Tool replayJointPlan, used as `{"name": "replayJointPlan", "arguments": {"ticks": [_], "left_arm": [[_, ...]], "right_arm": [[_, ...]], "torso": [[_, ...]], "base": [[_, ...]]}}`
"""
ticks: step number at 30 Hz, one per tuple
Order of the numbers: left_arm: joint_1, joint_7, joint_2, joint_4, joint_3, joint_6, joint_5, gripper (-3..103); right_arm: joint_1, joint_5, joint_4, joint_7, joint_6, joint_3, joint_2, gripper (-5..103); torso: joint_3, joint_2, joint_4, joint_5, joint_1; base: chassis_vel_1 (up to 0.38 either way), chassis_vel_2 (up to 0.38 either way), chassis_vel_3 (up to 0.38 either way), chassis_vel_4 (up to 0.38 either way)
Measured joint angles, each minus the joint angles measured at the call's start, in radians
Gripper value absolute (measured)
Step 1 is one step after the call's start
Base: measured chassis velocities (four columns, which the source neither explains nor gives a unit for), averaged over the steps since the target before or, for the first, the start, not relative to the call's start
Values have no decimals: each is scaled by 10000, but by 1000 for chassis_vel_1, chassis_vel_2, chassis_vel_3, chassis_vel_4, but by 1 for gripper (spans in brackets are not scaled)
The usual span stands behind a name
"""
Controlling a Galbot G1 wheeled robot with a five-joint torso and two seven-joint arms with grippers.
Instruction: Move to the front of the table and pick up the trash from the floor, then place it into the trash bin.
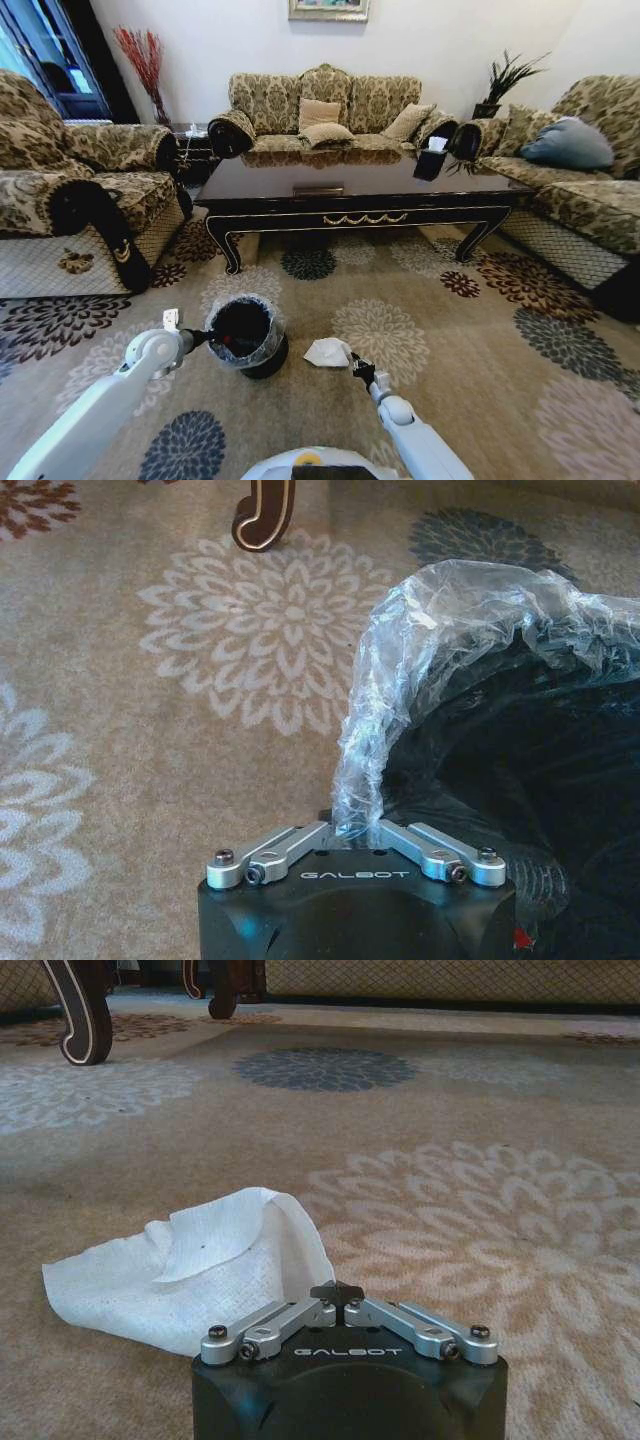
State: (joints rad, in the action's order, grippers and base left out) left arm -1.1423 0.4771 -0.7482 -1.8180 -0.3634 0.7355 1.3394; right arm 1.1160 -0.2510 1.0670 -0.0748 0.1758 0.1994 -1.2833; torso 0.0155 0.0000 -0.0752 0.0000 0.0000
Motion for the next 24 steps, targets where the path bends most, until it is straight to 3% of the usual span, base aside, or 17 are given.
{"name": "replayJointPlan", "arguments": {"ticks": [6, 10, 19, 24], "left_arm": [[-13, -3, -53, -92, 46, 0, -99, 0], [-137, 3, -156, -196, 171, -1, -268, 0], [-193, 5, -342, -363, 405, -1, -442, 0], [-135, 15, -368, -479, 712, 0, -625, 0]], "right_arm": [[199, 114, 418, 43, 15, 64, 145, 0], [427, 939, 1174, 49, 220, 85, 554, 0], [1772, 1829, 3996, 188, 288, 406, 2085, 0], [2499, 2898, 5449, 198, 749, 1083, 2817, 0]], "torso": [[0, 1, -2, 1, 0], [0, 0, 0, 1, 0], [0, 0, -5, 1, 0], [-1, 1, 1, 2, 0]], "base": [[0, 0, 0, 0], [0, 0, 0, 0], [0, 0, 0, 0], [0, 0, 0, 0]]}}
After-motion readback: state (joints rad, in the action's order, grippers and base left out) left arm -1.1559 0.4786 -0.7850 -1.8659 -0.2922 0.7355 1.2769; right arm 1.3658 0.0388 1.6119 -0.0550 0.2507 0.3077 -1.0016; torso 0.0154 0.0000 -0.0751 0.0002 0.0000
